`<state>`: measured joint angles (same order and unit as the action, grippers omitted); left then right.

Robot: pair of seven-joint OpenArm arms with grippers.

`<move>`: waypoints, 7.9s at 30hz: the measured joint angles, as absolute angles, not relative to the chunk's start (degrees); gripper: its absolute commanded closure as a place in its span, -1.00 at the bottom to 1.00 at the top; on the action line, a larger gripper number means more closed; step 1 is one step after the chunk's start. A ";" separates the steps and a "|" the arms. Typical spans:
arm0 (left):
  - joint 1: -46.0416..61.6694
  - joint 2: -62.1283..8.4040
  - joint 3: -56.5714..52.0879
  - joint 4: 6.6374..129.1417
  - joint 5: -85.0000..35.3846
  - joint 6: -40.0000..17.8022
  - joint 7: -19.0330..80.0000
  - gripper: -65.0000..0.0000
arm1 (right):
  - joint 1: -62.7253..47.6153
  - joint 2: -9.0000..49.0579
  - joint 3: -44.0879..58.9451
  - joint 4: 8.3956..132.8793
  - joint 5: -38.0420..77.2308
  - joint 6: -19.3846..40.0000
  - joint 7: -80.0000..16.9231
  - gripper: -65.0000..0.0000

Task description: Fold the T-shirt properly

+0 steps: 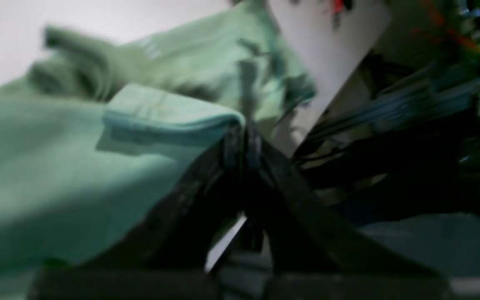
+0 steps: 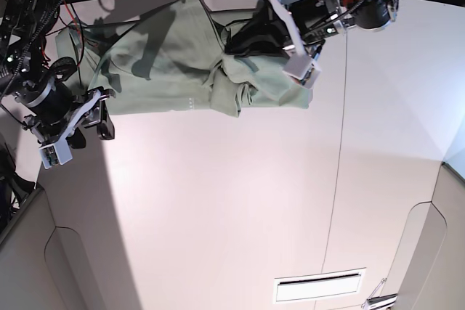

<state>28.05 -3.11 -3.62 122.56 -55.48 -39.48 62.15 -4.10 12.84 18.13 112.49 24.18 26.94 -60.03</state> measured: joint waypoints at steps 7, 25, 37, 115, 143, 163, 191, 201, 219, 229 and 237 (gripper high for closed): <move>27.88 -2.90 6.20 122.63 -43.90 -39.48 62.15 1.00 | -4.10 12.84 18.13 112.49 24.18 26.94 -60.03 -0.09; 26.48 -2.98 1.85 131.96 -30.70 -39.48 53.54 0.21 | -4.10 12.84 18.15 112.49 24.23 26.94 -60.01 -0.09; 24.88 -3.01 0.99 131.20 -23.73 -36.88 51.33 0.10 | -4.10 12.84 18.13 112.49 25.50 26.94 -60.01 -0.09; 27.27 -3.97 1.08 121.30 -31.31 -39.29 62.00 1.00 | -4.10 12.84 18.13 112.49 26.57 26.94 -59.59 -0.09; 24.10 -3.97 1.91 118.32 -21.89 -35.14 58.46 1.00 | -4.10 12.84 18.13 112.49 26.59 26.94 -58.92 -0.09; 23.81 -3.97 11.49 125.38 -17.19 -31.59 52.97 1.00 | -4.10 12.84 18.13 112.49 26.59 26.94 -58.89 -0.09; 12.01 3.05 22.06 110.24 -13.47 -24.86 49.74 1.00 | -4.10 12.84 18.13 112.49 26.59 26.94 -58.74 -0.09; 8.10 3.18 22.24 113.58 -13.30 -24.86 52.80 1.00 | -4.10 17.47 18.15 112.49 13.26 24.23 -55.33 -0.23; 8.21 1.26 20.93 113.82 -13.30 -24.86 52.60 0.38 | 0.23 29.47 26.22 74.46 48.05 33.36 -62.92 -0.36; 8.23 1.26 20.91 113.82 -13.30 -24.86 52.49 0.38 | 0.78 27.66 24.64 67.11 62.28 34.11 -71.68 -0.36; 8.23 1.26 20.93 113.82 -12.25 -24.88 52.47 0.38 | 0.82 26.04 21.06 67.11 64.75 34.13 -72.23 -0.35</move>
<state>8.23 1.26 20.93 113.82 -12.25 -24.88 52.47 0.82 26.04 21.06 67.11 64.75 34.13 -72.23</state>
